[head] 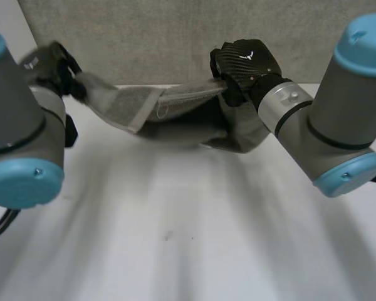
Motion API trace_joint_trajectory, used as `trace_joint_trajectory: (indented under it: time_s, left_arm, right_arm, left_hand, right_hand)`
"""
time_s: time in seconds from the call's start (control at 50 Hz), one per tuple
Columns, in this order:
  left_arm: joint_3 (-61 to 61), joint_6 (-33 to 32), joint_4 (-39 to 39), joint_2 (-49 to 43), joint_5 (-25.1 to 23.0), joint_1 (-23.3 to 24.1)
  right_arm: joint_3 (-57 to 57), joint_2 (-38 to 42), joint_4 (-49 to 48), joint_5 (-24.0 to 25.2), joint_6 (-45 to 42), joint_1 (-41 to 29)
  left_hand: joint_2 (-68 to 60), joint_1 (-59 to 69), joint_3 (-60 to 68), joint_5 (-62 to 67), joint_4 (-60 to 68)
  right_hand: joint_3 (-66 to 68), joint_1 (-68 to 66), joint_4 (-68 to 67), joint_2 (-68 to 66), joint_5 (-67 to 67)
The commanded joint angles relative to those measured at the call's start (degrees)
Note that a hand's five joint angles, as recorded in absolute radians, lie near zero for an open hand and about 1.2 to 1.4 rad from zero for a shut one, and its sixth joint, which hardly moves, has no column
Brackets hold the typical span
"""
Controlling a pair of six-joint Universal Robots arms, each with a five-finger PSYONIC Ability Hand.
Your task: Fold the towel.
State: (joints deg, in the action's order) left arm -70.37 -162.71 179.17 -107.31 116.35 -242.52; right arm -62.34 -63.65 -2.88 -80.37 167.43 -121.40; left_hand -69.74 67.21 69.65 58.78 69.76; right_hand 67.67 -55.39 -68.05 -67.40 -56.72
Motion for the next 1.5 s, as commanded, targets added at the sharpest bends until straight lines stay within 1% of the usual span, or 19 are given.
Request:
trace_joint_trajectory:
  time_s: [0.02,0.12,0.26,0.3,0.32,0.34,0.36,0.4,0.5,0.64,0.68,0.88,0.92,1.0,1.14,1.18,1.24,1.42,1.5]
  left_arm:
    - [-8.62,3.78,1.97,-3.42,0.02,0.73]
    - [-13.11,6.52,3.55,-6.41,-0.07,0.82]
    - [-15.59,8.28,3.56,-10.81,-0.33,0.82]
    - [-15.94,8.28,3.47,-11.60,-1.73,0.73]
    - [-15.94,8.28,3.47,-11.60,-1.74,0.73]
    - [-15.94,7.93,3.30,-11.52,-3.05,0.82]
    - [-15.94,7.93,3.29,-11.51,-3.06,0.82]
    - [-15.85,7.49,2.42,-10.21,-5.86,0.82]
    - [-14.98,6.36,1.98,-5.12,-9.73,1.17]
    - [-12.51,2.22,2.42,1.32,-12.55,-0.85]
    - [-11.73,0.12,3.03,3.07,-12.46,-4.09]
    - [-11.55,-10.26,6.02,1.58,-11.94,-10.17]
    - [-12.16,-13.41,9.43,-1.13,-10.19,-15.06]
    - [-13.82,-15.96,10.24,-1.84,-10.70,-16.76]
    - [-20.16,-16.94,9.62,-0.70,-22.31,-11.49]
    - [-22.87,-16.77,9.01,0.87,-27.21,-7.99]
    - [-25.51,-17.21,8.48,2.63,-30.03,-4.21]
    - [-29.21,-18.44,9.53,2.20,-33.29,3.19]
    - [-28.51,-22.99,10.50,-1.22,-33.73,5.03]
  right_arm:
    - [2.13,-0.69,12.98,-3.48,-19.95,-0.86]
    - [1.35,4.31,17.72,-6.90,-25.75,-0.95]
    - [-1.99,7.92,19.58,-6.90,-26.72,-0.95]
    - [-2.61,8.37,19.58,-6.99,-26.63,-0.86]
    - [-3.14,8.45,19.58,-6.90,-26.63,-0.86]
    - [-3.14,8.45,19.58,-6.90,-26.63,-0.86]
    - [-3.49,8.45,19.58,-6.73,-26.55,-0.95]
    - [-3.58,8.28,19.58,-6.64,-26.28,-0.95]
    - [-3.23,7.49,19.31,-6.55,-25.84,-0.86]
    - [-3.93,5.56,19.40,-6.55,-26.37,-0.95]
    - [-4.11,5.11,19.58,-6.55,-26.37,-0.86]
    - [-5.25,3.00,19.49,-6.46,-26.19,-0.77]
    - [-5.25,2.74,19.49,-6.29,-26.19,-0.86]
    - [-5.25,2.65,19.49,-6.38,-26.19,-0.86]
    - [-4.46,2.83,19.05,-6.99,-25.84,-0.95]
    - [-4.37,2.74,19.05,-7.08,-25.84,-0.95]
    - [-4.72,2.48,19.05,-7.17,-25.58,-0.95]
    - [-7.80,0.46,19.14,-6.99,-25.40,-1.03]
    - [-9.73,0.02,19.05,-6.90,-24.53,-1.03]
  left_hand:
    - [-10.26,12.79,10.35,11.22,10.24]
    - [-10.26,12.79,10.35,11.22,10.24]
    - [-10.26,12.79,10.35,11.22,10.24]
    - [13.94,-11.41,-13.86,-12.99,-13.97]
    - [14.10,-11.57,-14.02,-13.15,-14.13]
    - [31.59,-29.06,-31.50,-30.64,-31.61]
    - [31.77,-29.24,-31.68,-30.81,-31.79]
    - [46.36,-43.83,-46.27,-45.41,-46.38]
    - [57.30,-54.77,-57.21,-56.34,-57.32]
    - [57.00,-54.47,-56.91,-56.05,-57.02]
    - [57.00,-54.47,-56.91,-56.05,-57.02]
    - [56.66,-54.13,-56.58,-55.71,-56.69]
    - [55.99,-53.46,-55.90,-55.04,-56.01]
    - [54.82,-52.28,-54.73,-53.86,-54.84]
    - [54.81,-52.28,-54.73,-53.86,-54.84]
    - [54.81,-52.28,-54.73,-53.86,-54.84]
    - [54.81,-52.28,-54.73,-53.86,-54.84]
    - [54.48,-51.95,-54.39,-53.52,-54.50]
    - [53.31,-50.77,-53.22,-52.35,-53.33]
  right_hand:
    - [12.33,-24.61,-11.95,-12.60,-13.28]
    - [12.33,-24.61,-11.95,-12.60,-13.28]
    - [12.33,-24.61,-11.95,-12.60,-13.28]
    - [12.33,-24.61,-11.95,-12.60,-13.28]
    - [12.33,-24.61,-11.95,-12.60,-13.28]
    - [12.33,-24.61,-11.95,-12.60,-13.28]
    - [12.33,-24.61,-11.95,-12.60,-13.28]
    - [12.33,-24.61,-11.95,-12.60,-13.28]
    - [12.33,-24.61,-11.95,-12.60,-13.28]
    - [12.33,-24.61,-11.95,-12.60,-13.28]
    - [12.33,-24.61,-11.95,-12.60,-13.28]
    - [12.33,-24.61,-11.95,-12.60,-13.28]
    - [12.33,-24.61,-11.95,-12.60,-13.28]
    - [12.33,-24.61,-11.95,-12.60,-13.28]
    - [12.33,-24.61,-11.95,-12.60,-13.28]
    - [12.33,-24.61,-11.95,-12.60,-13.28]
    - [12.33,-24.61,-11.95,-12.60,-13.28]
    - [12.33,-24.61,-11.95,-12.60,-13.28]
    - [12.33,-24.61,-11.95,-12.60,-13.28]
